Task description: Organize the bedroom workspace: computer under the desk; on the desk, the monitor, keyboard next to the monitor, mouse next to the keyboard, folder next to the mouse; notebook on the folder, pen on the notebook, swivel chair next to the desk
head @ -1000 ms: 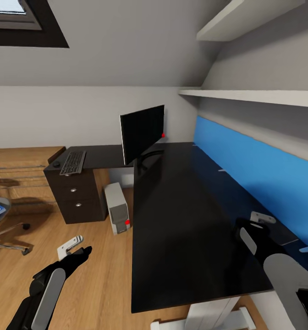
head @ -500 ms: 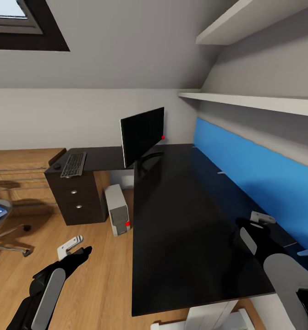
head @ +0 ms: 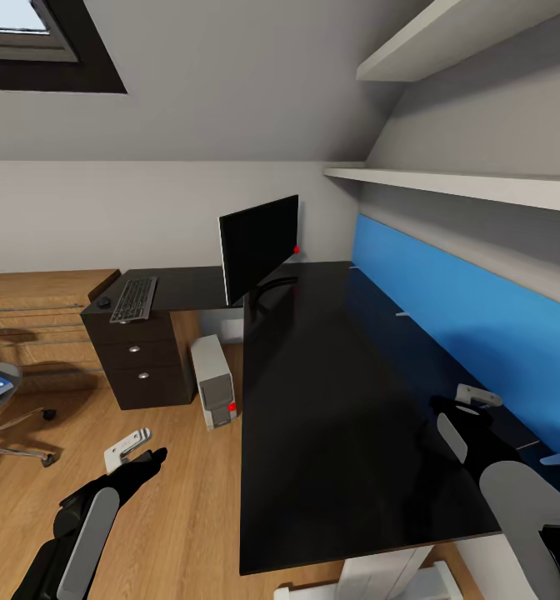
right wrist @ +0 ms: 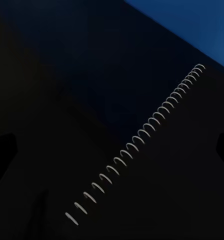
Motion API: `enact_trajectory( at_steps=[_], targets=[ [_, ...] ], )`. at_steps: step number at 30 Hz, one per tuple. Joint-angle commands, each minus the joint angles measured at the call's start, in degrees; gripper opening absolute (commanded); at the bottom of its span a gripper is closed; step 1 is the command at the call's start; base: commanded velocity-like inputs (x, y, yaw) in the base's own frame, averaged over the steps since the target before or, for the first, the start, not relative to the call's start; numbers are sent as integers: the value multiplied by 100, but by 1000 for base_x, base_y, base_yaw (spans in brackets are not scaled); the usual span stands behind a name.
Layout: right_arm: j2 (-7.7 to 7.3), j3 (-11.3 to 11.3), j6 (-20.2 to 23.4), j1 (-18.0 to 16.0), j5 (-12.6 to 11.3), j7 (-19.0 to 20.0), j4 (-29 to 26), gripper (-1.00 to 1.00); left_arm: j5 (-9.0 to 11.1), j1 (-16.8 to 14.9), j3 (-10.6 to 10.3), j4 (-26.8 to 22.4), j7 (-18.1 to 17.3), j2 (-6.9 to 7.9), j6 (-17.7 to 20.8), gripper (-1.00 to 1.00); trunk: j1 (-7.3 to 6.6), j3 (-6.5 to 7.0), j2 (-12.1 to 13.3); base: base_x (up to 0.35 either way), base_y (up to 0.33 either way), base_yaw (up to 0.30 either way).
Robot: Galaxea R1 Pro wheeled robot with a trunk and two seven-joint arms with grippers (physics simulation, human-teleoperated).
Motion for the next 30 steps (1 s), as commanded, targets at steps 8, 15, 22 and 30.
enact_trajectory(
  at_steps=[8,15,22,30],
  targets=[
    [-1,-1,30,-1,-22,-20,-15,100,56,-4,3,-8,50,1,16,100,0,-6,-3,0,0,0],
    [-1,-1,29,-1,-21,-20,-8,100,55,-4,4,-8,50,1,16,100,0,-6,-3,0,0,0],
    [-1,-1,29,-1,-22,-20,-7,100,55,-4,4,-8,50,1,16,100,0,-6,-3,0,0,0],
    [-1,1,29,-1,-22,-20,-6,100,55,-4,-1,-8,50,1,16,100,0,-6,-3,0,0,-29]
  ],
)
